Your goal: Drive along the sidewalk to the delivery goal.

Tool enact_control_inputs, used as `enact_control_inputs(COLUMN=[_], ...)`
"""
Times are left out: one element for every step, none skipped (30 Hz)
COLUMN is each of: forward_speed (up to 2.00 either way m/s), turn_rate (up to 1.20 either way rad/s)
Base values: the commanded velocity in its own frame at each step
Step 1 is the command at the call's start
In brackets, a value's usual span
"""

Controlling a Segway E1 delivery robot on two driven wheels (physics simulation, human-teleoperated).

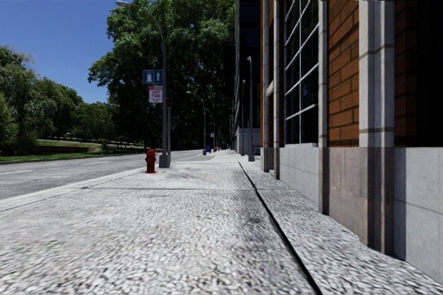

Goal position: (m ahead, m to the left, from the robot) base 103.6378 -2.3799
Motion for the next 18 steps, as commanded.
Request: enact_control_inputs(forward_speed=[2.0,2.0,2.0,2.0,2.0,2.0,2.0,2.0,2.0,2.0,2.0,2.0,2.0,2.0,2.0,2.0,2.0,2.0], turn_rate=[0.0,0.0,0.0,0.0,0.0,0.0,0.0,0.0,0.0,0.0,0.0,0.0,0.0,0.0,0.0,0.0,0.0,0.0])
